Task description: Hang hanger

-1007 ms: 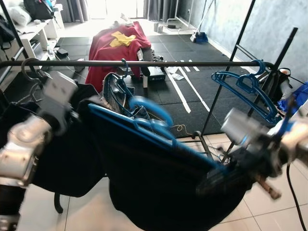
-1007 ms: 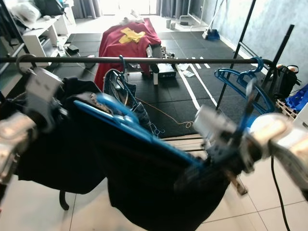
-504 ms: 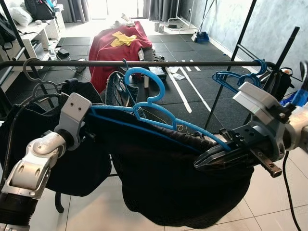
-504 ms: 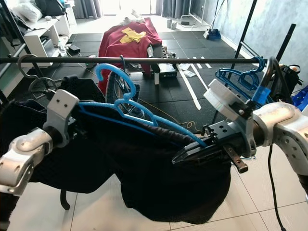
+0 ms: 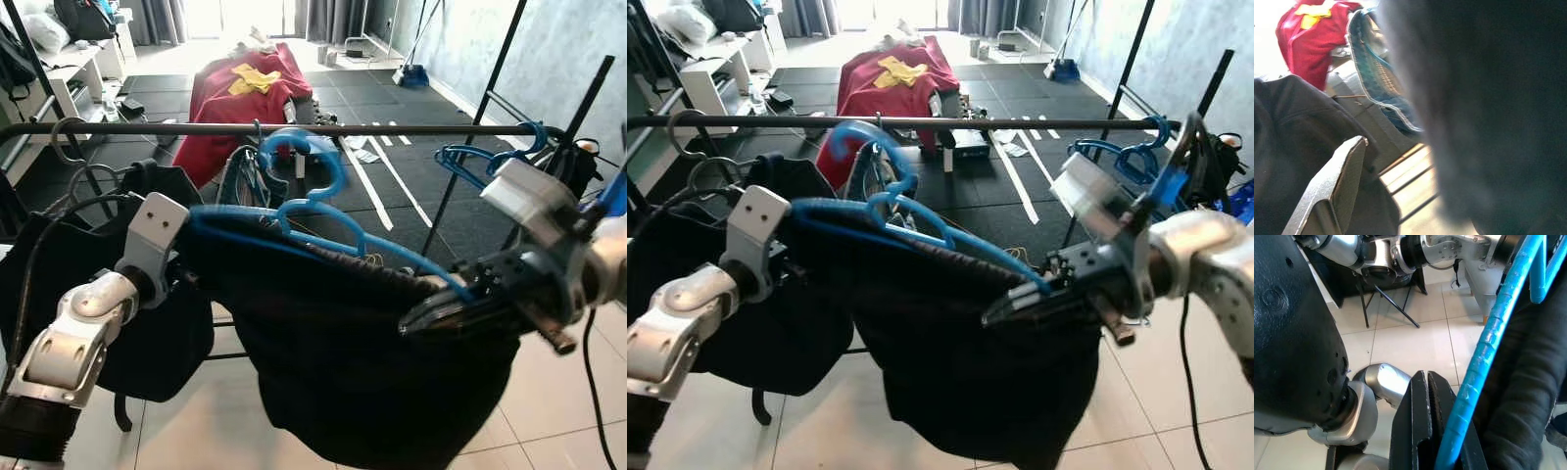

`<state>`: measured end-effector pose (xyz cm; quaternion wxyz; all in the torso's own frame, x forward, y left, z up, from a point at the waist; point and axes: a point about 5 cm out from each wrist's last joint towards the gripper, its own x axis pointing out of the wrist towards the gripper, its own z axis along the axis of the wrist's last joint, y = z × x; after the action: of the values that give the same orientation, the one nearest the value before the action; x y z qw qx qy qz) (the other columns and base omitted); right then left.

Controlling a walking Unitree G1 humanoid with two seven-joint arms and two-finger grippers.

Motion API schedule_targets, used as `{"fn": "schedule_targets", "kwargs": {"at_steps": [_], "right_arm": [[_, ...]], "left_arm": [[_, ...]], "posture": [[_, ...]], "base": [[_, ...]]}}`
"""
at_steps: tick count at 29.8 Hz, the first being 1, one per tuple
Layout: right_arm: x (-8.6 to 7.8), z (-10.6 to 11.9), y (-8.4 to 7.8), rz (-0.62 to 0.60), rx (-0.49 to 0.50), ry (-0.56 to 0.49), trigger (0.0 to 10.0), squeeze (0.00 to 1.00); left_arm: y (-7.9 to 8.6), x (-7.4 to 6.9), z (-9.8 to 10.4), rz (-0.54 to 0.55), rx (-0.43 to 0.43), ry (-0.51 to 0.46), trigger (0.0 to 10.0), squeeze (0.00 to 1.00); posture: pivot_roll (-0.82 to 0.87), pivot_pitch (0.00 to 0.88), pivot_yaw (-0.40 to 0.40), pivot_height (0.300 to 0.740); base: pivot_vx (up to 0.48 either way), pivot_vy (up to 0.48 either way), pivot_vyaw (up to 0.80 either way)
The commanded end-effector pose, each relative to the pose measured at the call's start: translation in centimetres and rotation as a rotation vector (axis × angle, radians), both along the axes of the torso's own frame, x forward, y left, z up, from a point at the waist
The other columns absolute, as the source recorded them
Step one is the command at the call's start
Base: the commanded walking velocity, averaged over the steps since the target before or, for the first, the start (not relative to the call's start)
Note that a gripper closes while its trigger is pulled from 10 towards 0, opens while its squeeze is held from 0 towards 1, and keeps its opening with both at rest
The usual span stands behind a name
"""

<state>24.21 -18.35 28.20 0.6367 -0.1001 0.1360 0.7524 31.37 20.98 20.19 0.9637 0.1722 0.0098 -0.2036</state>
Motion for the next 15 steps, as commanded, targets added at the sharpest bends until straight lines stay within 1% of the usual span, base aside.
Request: {"fn": "schedule_targets", "kwargs": {"at_steps": [1, 3, 4, 6, 8, 9, 11, 12, 13, 15], "right_arm": [[-0.5, 0.5, 0.6, 0.058, -0.008, -0.073, 0.0, 0.0], [-0.5, 0.5, 0.6, 0.058, -0.008, -0.073, 0.0, 0.0], [-0.5, 0.2, 0.6, 0.058, -0.021, -0.062, 0.0, 0.0], [-0.5, 0.2, 0.6, 0.058, -0.021, -0.062, 0.0, 0.0], [-0.7, -0.3, 0.6, 0.067, -0.04, -0.036, 0.0, 0.0], [-0.7, -0.3, 0.6, 0.067, -0.04, -0.036, 0.0, 0.0], [-0.9, -0.7, 0.7, 0.074, -0.052, -0.018, 0.0, 0.0], [-0.9, -0.7, 0.7, 0.074, -0.052, -0.018, 0.0, 0.0], [-1.0, -0.8, 0.7, 0.077, -0.054, -0.012, 0.0, 0.0], [-1.0, -1.0, 0.7, 0.078, -0.058, -0.005, 0.0, 0.0]], "left_arm": [[0.6, -0.3, 0.8, -0.015, 0.002, -0.011, 10.0, 1.0], [0.6, -0.3, 0.8, -0.015, 0.002, -0.011, 10.0, 1.0], [1.6, -0.5, 1.7, -0.001, 0.018, -0.038, 10.0, 1.0], [1.6, -0.5, 1.7, -0.001, 0.018, -0.038, 10.0, 1.0], [4.6, -1.3, 3.9, 0.04, 0.062, -0.086, 10.0, 1.0], [4.6, -1.3, 3.9, 0.04, 0.062, -0.086, 10.0, 1.0], [6.5, -2.1, 5.3, 0.053, 0.106, -0.106, 10.0, 1.0], [6.5, -2.1, 5.3, 0.053, 0.106, -0.106, 10.0, 1.0], [7.2, -2.5, 5.7, 0.057, 0.123, -0.105, 10.0, 1.0], [8.1, -3.0, 6.0, 0.063, 0.158, -0.092, 10.0, 1.0]], "posture": [[-0.1, 0.049, -0.006, 0.736], [-0.1, 0.049, -0.006, 0.736], [-0.1, 0.051, -0.007, 0.736], [-0.1, 0.051, -0.007, 0.736], [-0.1, 0.053, -0.007, 0.736], [-0.1, 0.053, -0.007, 0.736], [-0.1, 0.053, -0.008, 0.736], [-0.1, 0.053, -0.008, 0.736], [-0.1, 0.052, -0.009, 0.736], [-0.1, 0.051, -0.01, 0.736]], "base": [[0.0, 0.0, 0.0], [0.0, 0.0, 0.0], [0.0, 0.0, 0.0], [0.0, 0.0, 0.0], [0.0, 0.0, 0.0], [0.0, 0.0, 0.0], [0.0, 0.0, 0.0], [0.0, 0.0, 0.0], [0.0, 0.0, 0.0], [0.0, 0.0, 0.0]]}}
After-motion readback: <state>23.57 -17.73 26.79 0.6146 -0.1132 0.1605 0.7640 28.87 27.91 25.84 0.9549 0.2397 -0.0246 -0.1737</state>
